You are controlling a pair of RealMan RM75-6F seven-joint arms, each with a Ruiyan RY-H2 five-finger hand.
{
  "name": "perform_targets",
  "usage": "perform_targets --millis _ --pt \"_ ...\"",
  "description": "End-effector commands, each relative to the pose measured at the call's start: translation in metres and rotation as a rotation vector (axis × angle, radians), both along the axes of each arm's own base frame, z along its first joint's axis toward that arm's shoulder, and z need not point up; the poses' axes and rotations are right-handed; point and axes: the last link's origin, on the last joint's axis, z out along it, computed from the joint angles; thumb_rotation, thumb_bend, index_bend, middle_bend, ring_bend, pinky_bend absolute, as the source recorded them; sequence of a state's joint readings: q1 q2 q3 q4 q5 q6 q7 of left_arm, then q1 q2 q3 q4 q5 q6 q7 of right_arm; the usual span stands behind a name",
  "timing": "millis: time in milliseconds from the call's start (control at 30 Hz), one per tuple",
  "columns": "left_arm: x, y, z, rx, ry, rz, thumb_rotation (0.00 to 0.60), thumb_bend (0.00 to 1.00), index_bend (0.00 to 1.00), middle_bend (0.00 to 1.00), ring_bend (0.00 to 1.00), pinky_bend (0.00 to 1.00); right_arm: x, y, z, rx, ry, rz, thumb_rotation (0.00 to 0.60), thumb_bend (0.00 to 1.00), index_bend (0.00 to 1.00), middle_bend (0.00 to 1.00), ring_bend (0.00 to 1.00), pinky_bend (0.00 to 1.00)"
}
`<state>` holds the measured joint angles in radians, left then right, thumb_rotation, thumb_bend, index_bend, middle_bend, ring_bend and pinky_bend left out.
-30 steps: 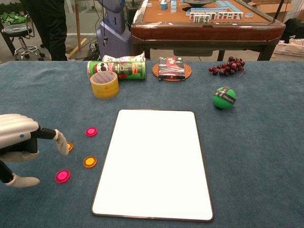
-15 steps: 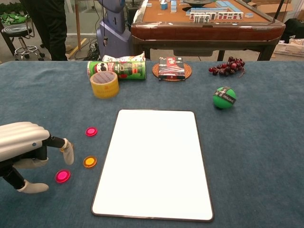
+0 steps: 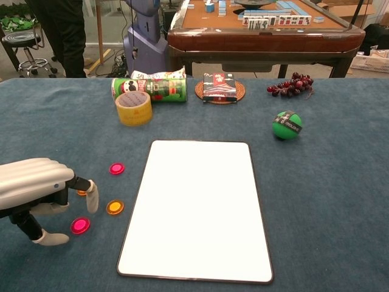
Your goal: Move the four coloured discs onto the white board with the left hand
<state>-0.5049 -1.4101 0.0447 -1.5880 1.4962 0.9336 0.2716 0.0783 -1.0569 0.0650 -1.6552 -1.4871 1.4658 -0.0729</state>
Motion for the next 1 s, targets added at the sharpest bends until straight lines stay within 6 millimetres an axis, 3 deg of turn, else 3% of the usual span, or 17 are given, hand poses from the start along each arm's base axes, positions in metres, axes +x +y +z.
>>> perform_targets --millis 33,1000 --pt "0.0003 0.001 -0.0018 -0.004 0.007 0.009 0.6 0.22 0.5 1.0 1.0 1.0 0.0 -0.0001 -0.0003 0.001 0.001 0.0 0.6 0.0 0.25 0.27 0.29 0.48" --pt "-0.0026 0.0065 -0.0085 -0.013 0.0 0.071 0.6 0.22 0.51 1.0 1.0 1.0 0.0 -0.0016 -0.003 0.012 0.006 -0.005 0.6 0.0 0.25 0.27 0.29 0.48"
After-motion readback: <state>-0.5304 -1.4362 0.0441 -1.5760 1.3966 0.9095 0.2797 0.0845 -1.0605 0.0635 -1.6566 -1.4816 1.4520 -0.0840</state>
